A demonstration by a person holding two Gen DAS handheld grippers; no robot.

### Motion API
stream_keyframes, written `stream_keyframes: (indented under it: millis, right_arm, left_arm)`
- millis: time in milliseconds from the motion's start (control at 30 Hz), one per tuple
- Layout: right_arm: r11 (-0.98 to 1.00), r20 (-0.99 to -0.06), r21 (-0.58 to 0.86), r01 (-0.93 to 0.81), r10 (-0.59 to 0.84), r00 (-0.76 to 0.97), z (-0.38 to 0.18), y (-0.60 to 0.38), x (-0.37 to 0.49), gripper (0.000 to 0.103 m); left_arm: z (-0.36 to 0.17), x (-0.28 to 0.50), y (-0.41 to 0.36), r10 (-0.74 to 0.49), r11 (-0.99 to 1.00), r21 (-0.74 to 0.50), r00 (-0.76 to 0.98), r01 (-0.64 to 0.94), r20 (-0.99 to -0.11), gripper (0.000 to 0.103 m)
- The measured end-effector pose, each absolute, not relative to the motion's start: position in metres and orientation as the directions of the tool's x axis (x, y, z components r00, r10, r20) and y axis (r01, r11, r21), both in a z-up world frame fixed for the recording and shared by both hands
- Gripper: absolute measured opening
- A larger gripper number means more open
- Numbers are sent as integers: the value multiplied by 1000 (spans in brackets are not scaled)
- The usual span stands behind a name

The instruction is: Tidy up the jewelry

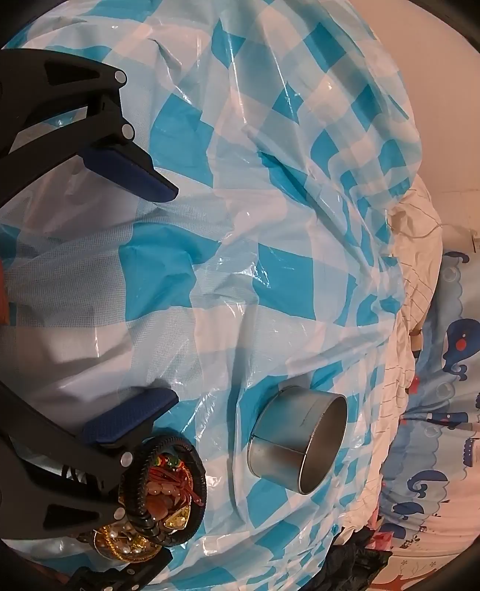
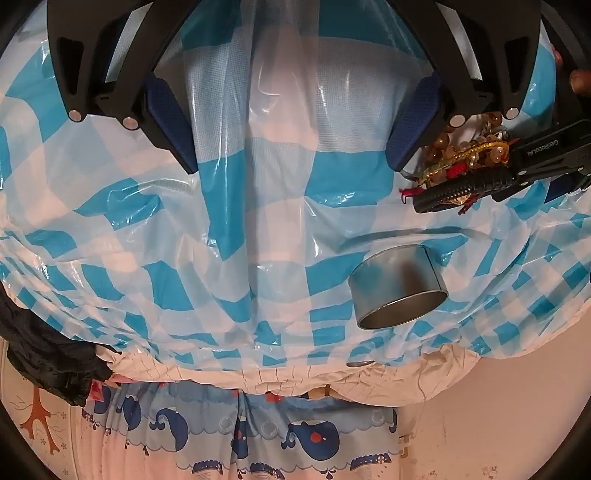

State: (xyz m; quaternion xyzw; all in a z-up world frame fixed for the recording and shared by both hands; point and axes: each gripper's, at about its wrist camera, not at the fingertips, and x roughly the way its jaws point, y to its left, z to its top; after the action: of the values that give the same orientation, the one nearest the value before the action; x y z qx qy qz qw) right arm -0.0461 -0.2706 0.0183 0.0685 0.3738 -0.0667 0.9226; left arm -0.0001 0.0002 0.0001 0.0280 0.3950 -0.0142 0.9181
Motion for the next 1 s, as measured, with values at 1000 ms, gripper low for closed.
stream_keyframes:
  millis: [1000]
  right_arm:
    - [982,-702,61,176,-83,707,20,-227,-61,96]
  left_arm:
    - [0,0,0,-3,998,42,688,49,-726,96]
